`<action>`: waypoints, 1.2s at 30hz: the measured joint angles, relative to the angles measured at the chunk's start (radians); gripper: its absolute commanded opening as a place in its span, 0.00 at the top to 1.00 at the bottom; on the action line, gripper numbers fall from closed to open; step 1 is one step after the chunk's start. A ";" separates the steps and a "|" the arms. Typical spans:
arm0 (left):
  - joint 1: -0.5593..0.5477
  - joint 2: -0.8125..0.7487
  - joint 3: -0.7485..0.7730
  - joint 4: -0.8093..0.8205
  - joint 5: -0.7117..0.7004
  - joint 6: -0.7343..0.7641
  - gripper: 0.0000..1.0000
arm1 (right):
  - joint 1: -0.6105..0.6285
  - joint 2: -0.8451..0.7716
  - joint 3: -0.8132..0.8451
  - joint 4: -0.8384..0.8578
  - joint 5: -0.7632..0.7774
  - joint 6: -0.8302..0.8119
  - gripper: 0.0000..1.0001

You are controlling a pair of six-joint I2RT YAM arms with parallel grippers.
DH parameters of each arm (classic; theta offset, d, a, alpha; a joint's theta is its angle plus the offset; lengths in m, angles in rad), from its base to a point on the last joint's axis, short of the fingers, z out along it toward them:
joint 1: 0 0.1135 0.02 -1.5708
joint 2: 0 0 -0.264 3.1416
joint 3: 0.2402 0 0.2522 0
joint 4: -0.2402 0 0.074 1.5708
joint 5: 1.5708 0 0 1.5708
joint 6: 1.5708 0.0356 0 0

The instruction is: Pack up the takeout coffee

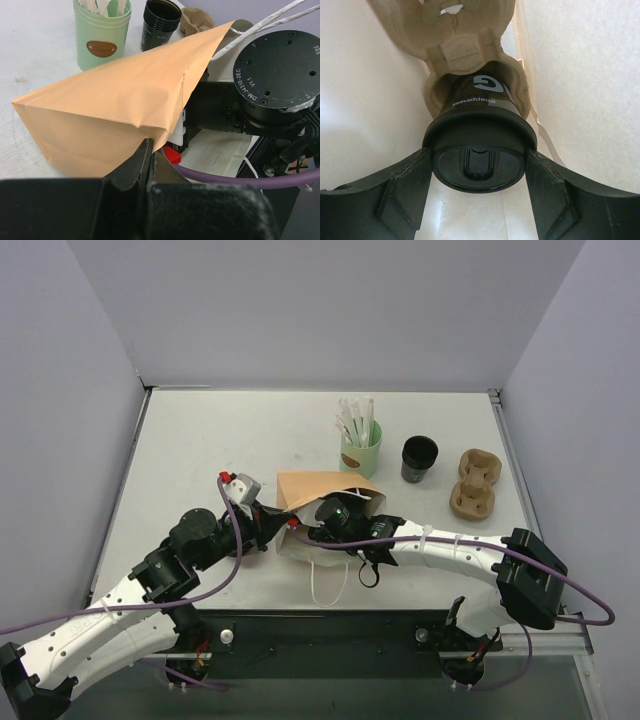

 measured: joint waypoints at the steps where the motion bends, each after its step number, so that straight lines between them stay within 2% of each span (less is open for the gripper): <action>1: 0.000 0.000 0.000 0.000 -0.001 -0.002 1.00 | 0.000 0.000 0.000 0.000 0.000 0.000 0.48; 8: 0.000 0.004 0.002 -0.002 -0.011 -0.003 1.00 | -0.006 0.007 0.000 0.006 -0.001 0.001 0.26; 13: 0.000 0.010 0.012 -0.005 -0.013 -0.011 1.00 | -0.012 0.005 0.011 -0.016 -0.015 0.006 0.20; 14: 0.000 0.011 0.012 -0.005 -0.012 -0.015 1.00 | -0.013 0.003 0.012 -0.023 -0.020 0.008 0.14; 16: 0.000 0.011 0.013 -0.004 -0.012 -0.027 1.00 | -0.017 -0.005 0.013 -0.034 -0.034 0.012 0.11; 29: 0.000 0.033 0.039 -0.013 -0.001 -0.046 1.00 | -0.024 -0.063 0.044 -0.177 -0.098 0.087 0.10; 36: 0.000 0.060 0.063 -0.028 0.003 -0.053 1.00 | -0.025 -0.077 0.081 -0.259 -0.107 0.122 0.14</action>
